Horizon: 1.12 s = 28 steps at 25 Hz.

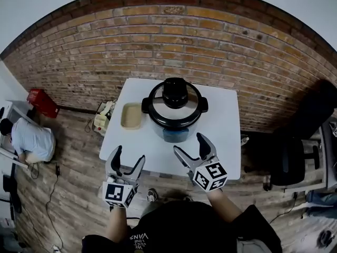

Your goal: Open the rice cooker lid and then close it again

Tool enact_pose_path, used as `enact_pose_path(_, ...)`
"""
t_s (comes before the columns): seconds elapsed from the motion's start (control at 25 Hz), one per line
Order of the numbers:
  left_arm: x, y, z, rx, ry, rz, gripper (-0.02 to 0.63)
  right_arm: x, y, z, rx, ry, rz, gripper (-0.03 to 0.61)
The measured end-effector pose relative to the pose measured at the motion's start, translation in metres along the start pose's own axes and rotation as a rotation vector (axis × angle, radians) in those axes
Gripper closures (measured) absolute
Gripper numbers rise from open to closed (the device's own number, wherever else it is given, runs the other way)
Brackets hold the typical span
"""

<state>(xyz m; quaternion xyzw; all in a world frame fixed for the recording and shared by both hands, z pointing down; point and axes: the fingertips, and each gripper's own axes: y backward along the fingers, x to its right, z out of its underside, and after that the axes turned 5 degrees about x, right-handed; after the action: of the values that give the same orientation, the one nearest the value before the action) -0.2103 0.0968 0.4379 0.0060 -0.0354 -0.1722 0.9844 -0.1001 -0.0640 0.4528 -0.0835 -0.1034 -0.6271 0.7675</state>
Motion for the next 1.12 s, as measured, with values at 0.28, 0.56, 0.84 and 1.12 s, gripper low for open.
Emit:
enact_pose_path(0.28, -0.034, -0.033, 0.007, -0.012, 0.012, 0.174, 0.27, -0.012, -0.018, 0.003, 0.038, -0.005, 0.14, 0.143)
enact_pose_path(0.56, -0.047, -0.063, -0.002, 0.021, -0.005, 0.357, 0.27, -0.023, -0.022, 0.004, 0.081, -0.015, 0.278, 0.143)
enact_pose_path(0.84, -0.036, -0.102, -0.016, 0.055, -0.047, 0.487, 0.27, -0.016, -0.027, 0.003, 0.103, -0.024, 0.319, 0.143)
enact_pose_path(1.12, -0.02, -0.159, -0.026, 0.058, -0.084, 0.521, 0.27, 0.018, -0.033, -0.007, 0.09, -0.027, 0.286, 0.143)
